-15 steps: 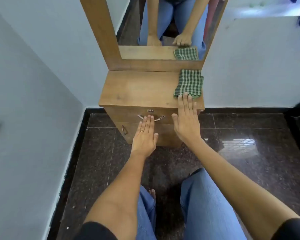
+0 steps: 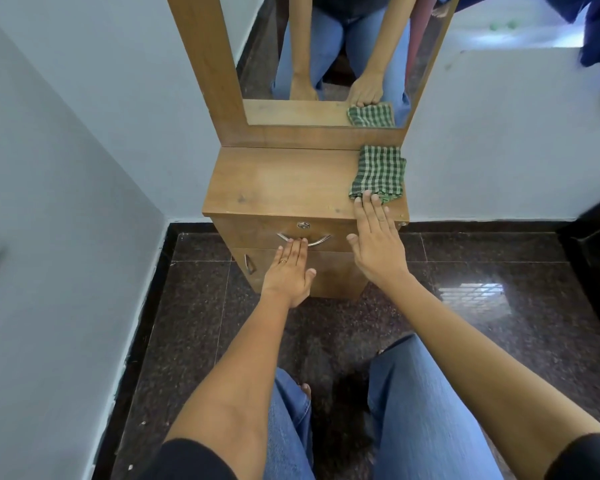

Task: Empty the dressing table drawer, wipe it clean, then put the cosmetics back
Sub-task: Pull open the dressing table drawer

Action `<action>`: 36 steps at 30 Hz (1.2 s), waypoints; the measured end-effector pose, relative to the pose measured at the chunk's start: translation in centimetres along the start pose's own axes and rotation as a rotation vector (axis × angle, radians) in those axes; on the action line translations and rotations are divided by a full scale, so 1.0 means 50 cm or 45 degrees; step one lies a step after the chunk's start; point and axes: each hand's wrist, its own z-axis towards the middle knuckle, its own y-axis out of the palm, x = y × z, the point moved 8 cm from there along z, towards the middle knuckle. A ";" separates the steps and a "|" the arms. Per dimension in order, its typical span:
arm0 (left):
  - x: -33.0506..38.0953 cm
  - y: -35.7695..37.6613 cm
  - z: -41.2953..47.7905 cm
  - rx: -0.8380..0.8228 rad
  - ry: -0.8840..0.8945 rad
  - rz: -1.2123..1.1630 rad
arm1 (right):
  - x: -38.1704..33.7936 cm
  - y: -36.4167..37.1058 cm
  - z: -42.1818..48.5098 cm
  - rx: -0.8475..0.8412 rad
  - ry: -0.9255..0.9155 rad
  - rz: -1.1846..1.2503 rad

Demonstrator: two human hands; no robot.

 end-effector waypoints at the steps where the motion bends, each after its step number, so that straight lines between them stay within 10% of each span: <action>1: 0.002 -0.002 -0.001 0.008 0.003 -0.007 | -0.001 -0.002 -0.001 -0.005 -0.005 0.009; 19: 0.027 0.092 -0.226 0.095 0.073 -0.030 | -0.068 -0.019 -0.117 -0.109 0.010 0.326; 24: 0.047 0.035 -0.327 0.512 0.215 -0.256 | -0.080 -0.035 -0.133 -0.110 0.030 0.423; 36: -0.074 -0.131 -0.263 0.713 -0.152 -0.264 | -0.083 0.001 -0.205 -0.460 0.217 0.522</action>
